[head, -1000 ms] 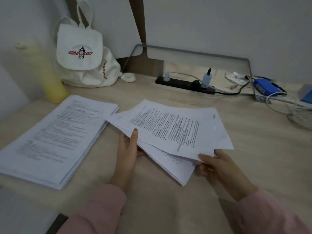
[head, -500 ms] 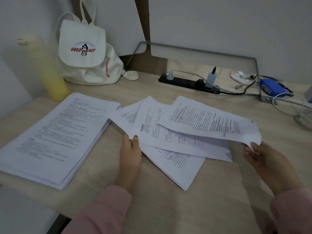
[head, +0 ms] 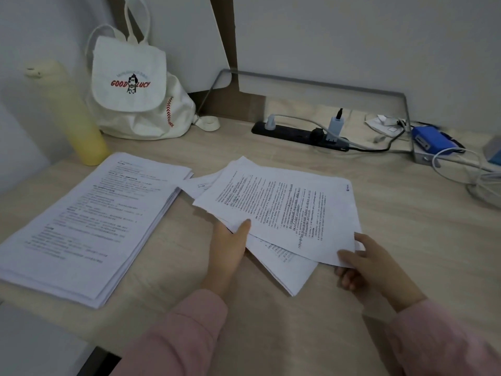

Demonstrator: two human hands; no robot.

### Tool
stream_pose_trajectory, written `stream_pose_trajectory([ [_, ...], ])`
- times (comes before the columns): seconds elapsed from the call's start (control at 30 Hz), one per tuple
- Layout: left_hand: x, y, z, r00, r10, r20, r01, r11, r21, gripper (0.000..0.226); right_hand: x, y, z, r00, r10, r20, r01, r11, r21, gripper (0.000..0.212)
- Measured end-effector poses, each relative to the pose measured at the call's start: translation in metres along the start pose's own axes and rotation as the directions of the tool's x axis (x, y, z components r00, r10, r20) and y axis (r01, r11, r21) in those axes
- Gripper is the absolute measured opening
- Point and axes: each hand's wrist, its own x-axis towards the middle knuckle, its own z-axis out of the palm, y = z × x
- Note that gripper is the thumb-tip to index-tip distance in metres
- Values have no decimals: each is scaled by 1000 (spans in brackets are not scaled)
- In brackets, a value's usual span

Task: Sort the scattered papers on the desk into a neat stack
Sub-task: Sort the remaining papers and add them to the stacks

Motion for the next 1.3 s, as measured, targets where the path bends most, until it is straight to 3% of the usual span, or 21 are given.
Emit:
stream_pose_trajectory([
  [0.1,3,6,6,999,-28,-30,30,997,75,35,6,2,-11,994,-46,-102,17,962,-271,38],
  [0.17,3,10,3,998,-58,8,57,994,93,35,12,0,-25,964,-156,-215,46,894,-446,45],
  [0.27,6,15,-8,990,-123,69,118,990,76,34,24,-10,-42,928,-300,-220,151,845,-514,49],
  [0.43,5,18,-23,983,-147,108,146,989,12,23,51,-24,-45,990,-116,-84,32,748,-662,71],
  [0.5,4,14,-23,987,-145,68,144,989,13,21,53,-21,-37,998,-60,-27,24,719,-695,65],
  [0.57,0,11,-22,990,-135,38,134,990,32,21,50,-18,-28,1000,-16,-3,10,757,-654,48],
  [0.67,-2,10,-21,992,-128,8,127,990,64,24,43,-16,-20,1000,-22,6,20,726,-687,25],
  [0.77,-4,11,-19,992,-123,-3,122,987,100,29,37,-11,-20,998,-65,-27,33,761,-648,37],
  [0.93,-10,6,-6,992,-112,50,105,987,124,29,28,-7,-5,992,-103,-71,45,824,-565,36],
  [1.03,-16,4,0,989,-73,125,50,982,181,32,25,-3,7,988,-118,-104,36,813,-581,24],
  [1.13,-20,5,-2,988,-22,155,-4,987,162,32,31,1,7,951,-248,-186,89,793,-602,30],
  [1.2,-23,11,-4,983,30,180,-56,989,138,28,30,-8,3,948,-221,-227,121,914,-386,45],
  [1.27,-24,21,-5,977,74,202,-95,991,98,27,24,-20,-2,991,-86,-104,88,996,13,55],
  [1.3,-24,27,-5,973,94,209,-112,991,73,27,20,-26,-5,998,-69,-5,69,983,170,48],
])
